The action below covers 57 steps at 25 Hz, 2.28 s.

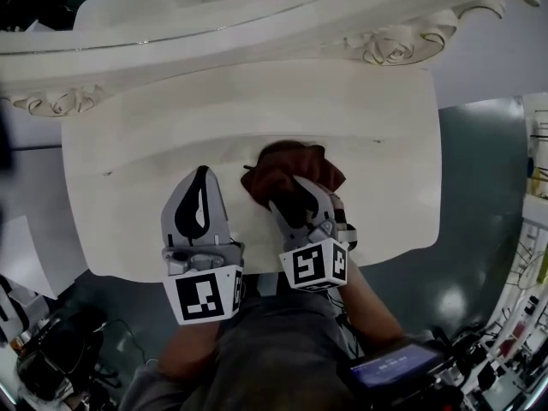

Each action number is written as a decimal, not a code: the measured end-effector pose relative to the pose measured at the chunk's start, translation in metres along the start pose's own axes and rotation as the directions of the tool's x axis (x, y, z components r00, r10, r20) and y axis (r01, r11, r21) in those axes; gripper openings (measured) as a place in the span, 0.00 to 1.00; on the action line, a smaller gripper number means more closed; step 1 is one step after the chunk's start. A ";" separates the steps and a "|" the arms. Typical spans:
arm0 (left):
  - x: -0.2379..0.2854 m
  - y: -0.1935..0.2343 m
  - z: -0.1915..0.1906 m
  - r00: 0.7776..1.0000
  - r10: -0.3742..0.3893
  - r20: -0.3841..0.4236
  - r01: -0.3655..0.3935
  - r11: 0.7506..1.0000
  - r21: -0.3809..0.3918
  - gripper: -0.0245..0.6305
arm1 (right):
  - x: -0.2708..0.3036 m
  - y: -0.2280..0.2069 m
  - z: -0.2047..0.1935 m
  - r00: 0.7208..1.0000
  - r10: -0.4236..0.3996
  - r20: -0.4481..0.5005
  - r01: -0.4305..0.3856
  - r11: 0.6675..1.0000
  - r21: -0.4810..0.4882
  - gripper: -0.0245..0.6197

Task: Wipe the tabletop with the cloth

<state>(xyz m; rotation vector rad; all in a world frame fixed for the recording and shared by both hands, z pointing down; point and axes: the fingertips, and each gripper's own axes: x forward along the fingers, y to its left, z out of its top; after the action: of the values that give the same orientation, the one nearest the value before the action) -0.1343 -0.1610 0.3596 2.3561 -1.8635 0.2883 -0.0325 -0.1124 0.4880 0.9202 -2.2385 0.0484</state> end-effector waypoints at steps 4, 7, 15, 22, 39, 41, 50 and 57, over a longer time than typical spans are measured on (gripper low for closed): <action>0.000 0.003 0.004 1.000 0.023 0.002 -0.023 1.000 -0.009 0.06 | -0.008 -0.018 0.015 0.998 -0.047 0.049 0.046 0.999 0.013 0.20; -0.006 0.003 0.019 0.999 0.037 0.019 -0.037 0.999 -0.009 0.06 | -0.025 -0.028 0.039 0.994 -0.047 0.103 0.043 0.998 0.043 0.18; -0.022 0.010 0.087 0.990 0.093 0.103 -0.092 0.996 -0.015 0.06 | -0.075 -0.058 0.123 0.963 -0.042 0.265 0.010 0.993 0.121 0.17; -0.034 0.026 0.138 0.965 0.159 0.208 -0.168 0.985 0.027 0.06 | -0.083 -0.083 0.190 0.928 -0.041 0.371 0.005 0.995 0.098 0.17; 0.001 0.063 0.094 0.963 0.257 0.077 -0.258 0.966 -0.002 0.06 | 0.018 -0.087 0.184 0.969 0.100 0.225 -0.123 0.988 0.089 0.17; 0.008 0.061 0.081 0.967 0.250 0.049 -0.250 0.968 -0.004 0.06 | 0.033 -0.087 0.172 0.979 0.111 0.172 -0.127 0.988 0.086 0.17; 0.028 0.049 0.059 0.975 0.222 0.004 -0.222 0.975 -0.015 0.06 | 0.060 -0.085 0.153 0.988 0.141 0.055 -0.144 0.988 0.051 0.17; 0.026 0.045 0.065 0.977 0.212 0.003 -0.212 0.977 -0.008 0.06 | 0.053 -0.089 0.150 0.990 0.135 0.035 -0.137 0.988 0.068 0.16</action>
<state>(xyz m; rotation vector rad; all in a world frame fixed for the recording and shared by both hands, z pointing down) -0.1675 -0.2100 0.3013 2.1552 -2.1167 0.2957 -0.0928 -0.2531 0.3889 0.8086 -2.3384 0.1773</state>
